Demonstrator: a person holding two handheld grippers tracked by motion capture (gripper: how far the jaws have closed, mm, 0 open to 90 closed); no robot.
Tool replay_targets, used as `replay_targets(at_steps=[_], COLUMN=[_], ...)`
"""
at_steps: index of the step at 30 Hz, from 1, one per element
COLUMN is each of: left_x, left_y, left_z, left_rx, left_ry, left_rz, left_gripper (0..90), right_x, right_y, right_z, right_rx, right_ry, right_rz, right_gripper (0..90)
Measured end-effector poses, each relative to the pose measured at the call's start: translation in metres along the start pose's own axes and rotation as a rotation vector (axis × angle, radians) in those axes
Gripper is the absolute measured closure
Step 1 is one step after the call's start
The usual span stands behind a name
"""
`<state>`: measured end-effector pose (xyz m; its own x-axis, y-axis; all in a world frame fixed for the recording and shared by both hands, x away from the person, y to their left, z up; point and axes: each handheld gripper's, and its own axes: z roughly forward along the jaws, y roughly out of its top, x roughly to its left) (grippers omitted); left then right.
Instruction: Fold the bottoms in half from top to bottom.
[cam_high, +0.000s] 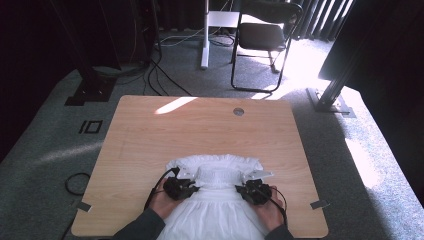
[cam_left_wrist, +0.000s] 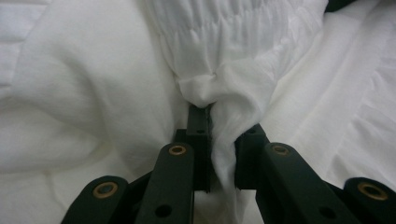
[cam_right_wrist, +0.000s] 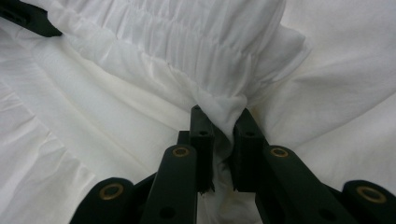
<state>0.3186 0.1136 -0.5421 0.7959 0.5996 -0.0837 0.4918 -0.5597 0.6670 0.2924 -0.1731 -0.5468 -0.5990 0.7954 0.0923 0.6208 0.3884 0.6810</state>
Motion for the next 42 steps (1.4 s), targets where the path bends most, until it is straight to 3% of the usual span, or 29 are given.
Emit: replay_targets(at_steps=[3,6,7,8,15,21,27,29,30,31,34,36,38,39,40,41,42], left_x=[0.008,0.031,0.031,0.043,0.075,0.101,0.112,0.12,0.12,0.124,0.124,0.121,0.114,0.114,0.109,0.102,0.085], left_y=[0.006,0.025,0.025,0.033,0.059,0.074,0.084,0.088,0.088,0.091,0.093,0.096,0.103,0.103,0.107,0.112,0.122], left_z=[0.004,0.014,0.014,0.019,0.036,0.045,0.05,0.052,0.052,0.052,0.046,0.023,0.0,0.0,-0.013,-0.027,-0.052], left_rx=[0.004,0.015,0.015,0.014,0.023,0.018,0.034,0.026,0.026,0.021,0.007,-0.077,-0.153,-0.153,-0.193,-0.225,-0.278], left_ry=[0.015,0.052,0.052,0.061,0.124,0.162,0.198,0.194,0.194,0.184,0.176,0.144,0.123,0.123,0.117,0.115,0.122], left_rz=[0.01,0.021,0.021,0.012,0.001,-0.06,-0.09,-0.151,-0.151,-0.187,-0.198,-0.225,-0.217,-0.217,-0.198,-0.178,-0.124], left_gripper=[80.6,80.3,80.2,80.2,80.2,80.2,80.2,80.4,80.9,81.6,82.9,83.0,83.3,83.5,83.5,83.7,83.7], right_x=[-0.007,-0.017,-0.017,-0.023,-0.048,-0.063,-0.072,-0.081,-0.081,-0.086,-0.085,-0.084,-0.085,-0.085,-0.085,-0.08,-0.076], right_y=[0.008,0.027,0.027,0.036,0.071,0.1,0.117,0.123,0.123,0.126,0.13,0.133,0.138,0.141,0.141,0.148,0.152], right_z=[0.007,0.02,0.02,0.027,0.053,0.075,0.087,0.093,0.093,0.095,0.088,0.074,0.053,0.041,0.041,0.016,0.003], right_rx=[0.0,0.012,0.012,0.016,0.017,0.037,0.047,0.027,0.027,0.017,-0.001,-0.057,-0.13,-0.166,-0.166,-0.228,-0.258], right_ry=[0.001,-0.032,-0.032,-0.048,-0.088,-0.118,-0.135,-0.118,-0.118,-0.094,-0.084,-0.063,-0.016,0.0,0.0,0.005,0.004], right_rz=[0.013,0.0,0.0,0.0,0.027,0.059,0.077,0.113,0.113,0.153,0.159,0.144,0.154,0.155,0.155,0.129,0.109], right_gripper=[81.1,80.8,80.8,80.7,80.7,80.7,80.6,80.4,80.4,80.7,81.2,81.2,81.2,81.3,81.3,81.3,81.3])
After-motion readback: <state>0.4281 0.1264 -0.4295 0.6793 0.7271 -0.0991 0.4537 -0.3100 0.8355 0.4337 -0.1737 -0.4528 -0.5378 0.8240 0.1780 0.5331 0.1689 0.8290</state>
